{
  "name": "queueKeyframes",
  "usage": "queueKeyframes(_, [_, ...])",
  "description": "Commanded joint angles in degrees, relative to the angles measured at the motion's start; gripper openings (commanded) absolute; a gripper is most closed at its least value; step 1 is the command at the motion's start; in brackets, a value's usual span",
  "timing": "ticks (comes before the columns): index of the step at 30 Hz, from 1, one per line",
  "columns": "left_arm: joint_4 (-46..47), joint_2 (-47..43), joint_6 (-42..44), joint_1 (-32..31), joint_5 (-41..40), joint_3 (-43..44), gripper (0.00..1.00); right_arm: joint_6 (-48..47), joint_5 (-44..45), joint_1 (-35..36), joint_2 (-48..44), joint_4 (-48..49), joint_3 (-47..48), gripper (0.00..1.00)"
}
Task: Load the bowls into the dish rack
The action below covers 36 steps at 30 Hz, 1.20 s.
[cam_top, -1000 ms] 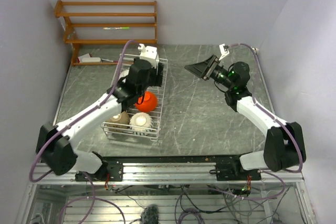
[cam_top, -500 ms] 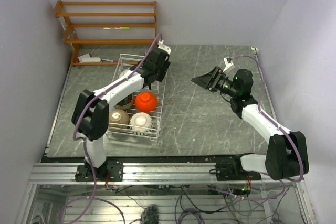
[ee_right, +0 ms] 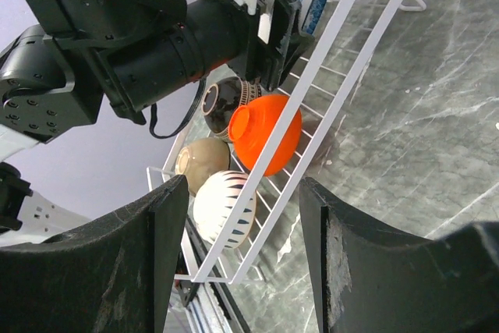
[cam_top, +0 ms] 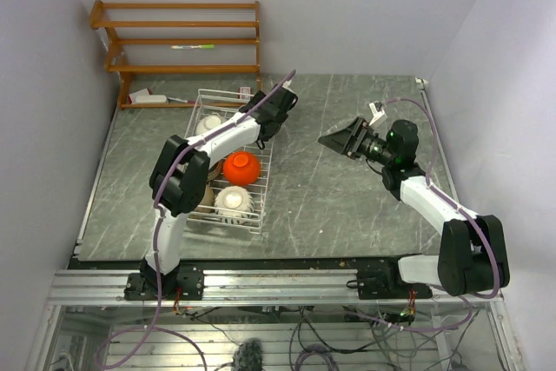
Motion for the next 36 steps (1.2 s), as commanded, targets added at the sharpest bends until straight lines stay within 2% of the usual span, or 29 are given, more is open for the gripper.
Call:
queueKeyframes(1, [-0.87, 2.10, 1.30, -0.16, -2.81, 3.89, 0.07, -0.63, -1.26, -0.71, 0.52, 2.27, -0.92, 0.58])
queueKeyframes(10, [-4.81, 3.04, -1.74, -0.97, 1.09, 3.49, 0.08, -0.02, -1.43, -0.90, 0.64, 2.68, -1.06, 0.58])
queueKeyframes(19, [-3.23, 0.68, -4.07, -1.45, 5.03, -0.29, 0.21, -1.15, -1.00, -0.95, -0.25, 0.31, -0.19, 0.58])
queueKeyframes(33, [-5.23, -2.60, -2.23, -2.34, 3.72, -4.86, 0.19, -1.33, -0.17, -1.02, -1.08, -0.57, -0.16, 0.59])
queueKeyframes(36, [-5.39, -3.98, -3.07, -2.46, 4.67, -6.91, 0.21, -1.33, 0.27, -0.98, -1.39, -0.95, 0.03, 0.59])
